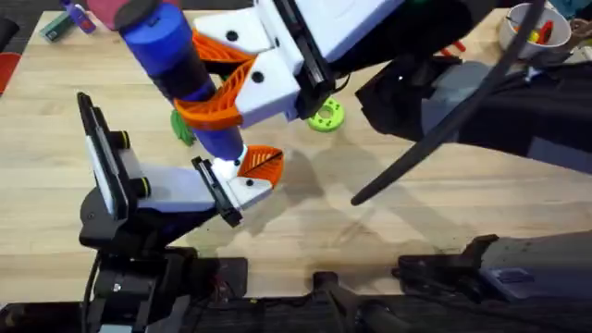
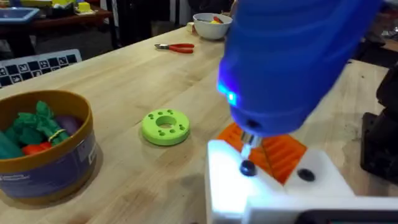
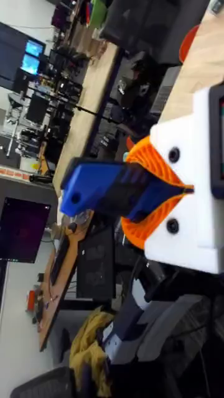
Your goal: Pick up the gripper from the table and insert it into the empty holder that is missing its gripper. Then pick up a screw, insert it into the mounting hole, and use the screwdriver to tighten it. Finally, clean up the table by picking up the vegetable and placing it into the bucket.
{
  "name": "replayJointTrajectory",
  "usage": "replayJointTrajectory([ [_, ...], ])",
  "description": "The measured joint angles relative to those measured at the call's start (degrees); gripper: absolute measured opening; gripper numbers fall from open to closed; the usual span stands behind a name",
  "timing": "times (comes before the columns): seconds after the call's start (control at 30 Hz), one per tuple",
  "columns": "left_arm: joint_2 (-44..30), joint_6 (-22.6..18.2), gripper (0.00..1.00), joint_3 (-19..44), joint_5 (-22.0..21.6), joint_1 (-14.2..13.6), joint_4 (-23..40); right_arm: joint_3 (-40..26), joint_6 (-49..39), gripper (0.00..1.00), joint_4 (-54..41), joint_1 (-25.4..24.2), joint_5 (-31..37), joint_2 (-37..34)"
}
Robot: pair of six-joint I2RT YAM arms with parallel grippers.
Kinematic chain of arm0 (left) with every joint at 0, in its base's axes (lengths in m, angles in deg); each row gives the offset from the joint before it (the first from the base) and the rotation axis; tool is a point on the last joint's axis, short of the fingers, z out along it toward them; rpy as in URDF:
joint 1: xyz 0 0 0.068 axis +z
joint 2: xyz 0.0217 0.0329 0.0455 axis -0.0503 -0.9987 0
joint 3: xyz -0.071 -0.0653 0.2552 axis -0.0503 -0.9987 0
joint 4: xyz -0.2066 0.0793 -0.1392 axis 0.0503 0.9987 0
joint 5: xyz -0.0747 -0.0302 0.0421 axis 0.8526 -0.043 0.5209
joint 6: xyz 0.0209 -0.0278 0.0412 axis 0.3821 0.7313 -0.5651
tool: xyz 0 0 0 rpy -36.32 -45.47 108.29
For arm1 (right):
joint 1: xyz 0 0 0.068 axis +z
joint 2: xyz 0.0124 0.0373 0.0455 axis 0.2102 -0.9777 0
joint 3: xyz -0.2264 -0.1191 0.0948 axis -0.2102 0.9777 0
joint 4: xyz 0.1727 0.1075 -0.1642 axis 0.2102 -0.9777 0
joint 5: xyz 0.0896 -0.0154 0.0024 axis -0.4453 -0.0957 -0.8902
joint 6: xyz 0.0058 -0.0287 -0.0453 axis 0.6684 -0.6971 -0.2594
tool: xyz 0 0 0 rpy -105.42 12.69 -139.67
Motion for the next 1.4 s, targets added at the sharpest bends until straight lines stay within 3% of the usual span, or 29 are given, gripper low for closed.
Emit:
replayJointTrajectory([
  [0.5, 0.0, 0.0, 0.008, 0.0, 0.0, 0.0, 0.0, 0.0, 3.3, 0.024, 1.2, -0.4, 1.7, 0.0],
  [0.67, 0.0, 0.0, 0.008, 0.0, 0.0, 0.0, 0.0, 1.5, 6.0, 0.024, 7.8, -1.0, 4.5, 0.0],
  [1.4, 0.0, 0.0, 0.008, 0.0, 0.0, 0.0, 0.0, 2.2, 6.3, 0.024, 2.2, -1.0, 5.0, 0.0],
])
